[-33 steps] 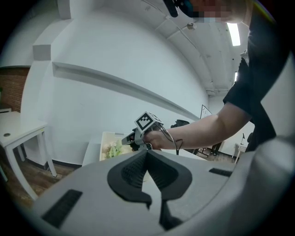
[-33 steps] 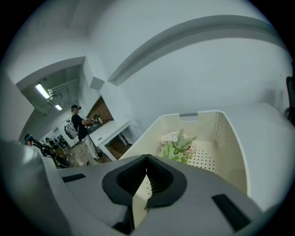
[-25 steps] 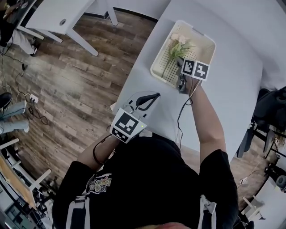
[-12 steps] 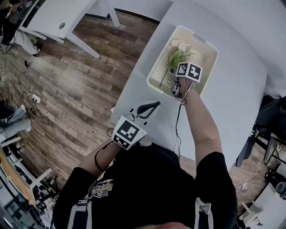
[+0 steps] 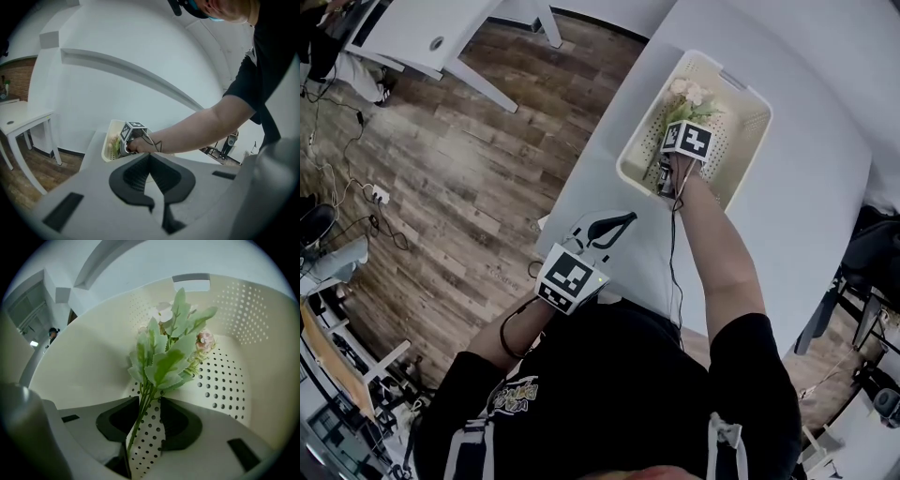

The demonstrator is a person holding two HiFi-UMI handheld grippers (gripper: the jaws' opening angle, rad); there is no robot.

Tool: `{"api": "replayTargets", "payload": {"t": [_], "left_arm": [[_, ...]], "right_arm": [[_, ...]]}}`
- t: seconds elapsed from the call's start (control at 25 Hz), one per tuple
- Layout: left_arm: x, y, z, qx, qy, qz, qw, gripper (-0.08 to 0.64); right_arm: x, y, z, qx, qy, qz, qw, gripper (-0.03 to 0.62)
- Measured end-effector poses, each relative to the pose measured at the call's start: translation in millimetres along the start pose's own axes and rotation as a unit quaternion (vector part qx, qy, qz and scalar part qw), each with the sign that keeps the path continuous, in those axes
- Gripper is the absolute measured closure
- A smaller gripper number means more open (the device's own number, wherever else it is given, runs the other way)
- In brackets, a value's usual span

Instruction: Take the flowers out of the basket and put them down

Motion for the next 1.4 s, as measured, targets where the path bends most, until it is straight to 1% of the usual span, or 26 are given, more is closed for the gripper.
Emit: {"api": "replayTargets", "payload": {"t": [0.2,0.4,0.48,0.52,0.76,1.0,1.4], "left_arm": [[-3,-3,1,0.001,-0.003,0.004,1.0,0.554],[-3,-2,6,0.003,-0.002,0.004,1.0,0.554],[-5,-3,9,0.002,-0.001,0.004,1.0,0.554],[-5,-4,10,0.002,0.0,0.005,1.0,0.554],[-4,-3,13,0.006,-0.001,0.004,1.0,0.554],[1,-1,15,0.006,-0.007,-0.007,0.9999,0.554],[12,6,21,0.013,-0.013,-0.024,0.9995,0.554]], "right_arm": [[-5,-3,-5,0.004,-0.048,0.043,0.998,0.44],[-2,-2,-3,0.008,-0.063,0.039,0.997,0.467],[2,-1,-1,0.012,-0.066,0.032,0.997,0.509],[5,-1,0,0.014,-0.066,0.026,0.997,0.523],[16,3,10,0.033,-0.061,0.006,0.998,0.541],[19,9,25,0.055,-0.045,-0.011,0.997,0.545],[15,18,54,0.084,-0.018,-0.024,0.996,0.546]]}}
Point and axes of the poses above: the fingertips, and each gripper's own axes: z backward along the fingers, x to its right, y out of its top, the point moved 4 cm from there along z, backward along the fingers, and after that the axes turned 6 degrees about -z, right-handed, at the moved point
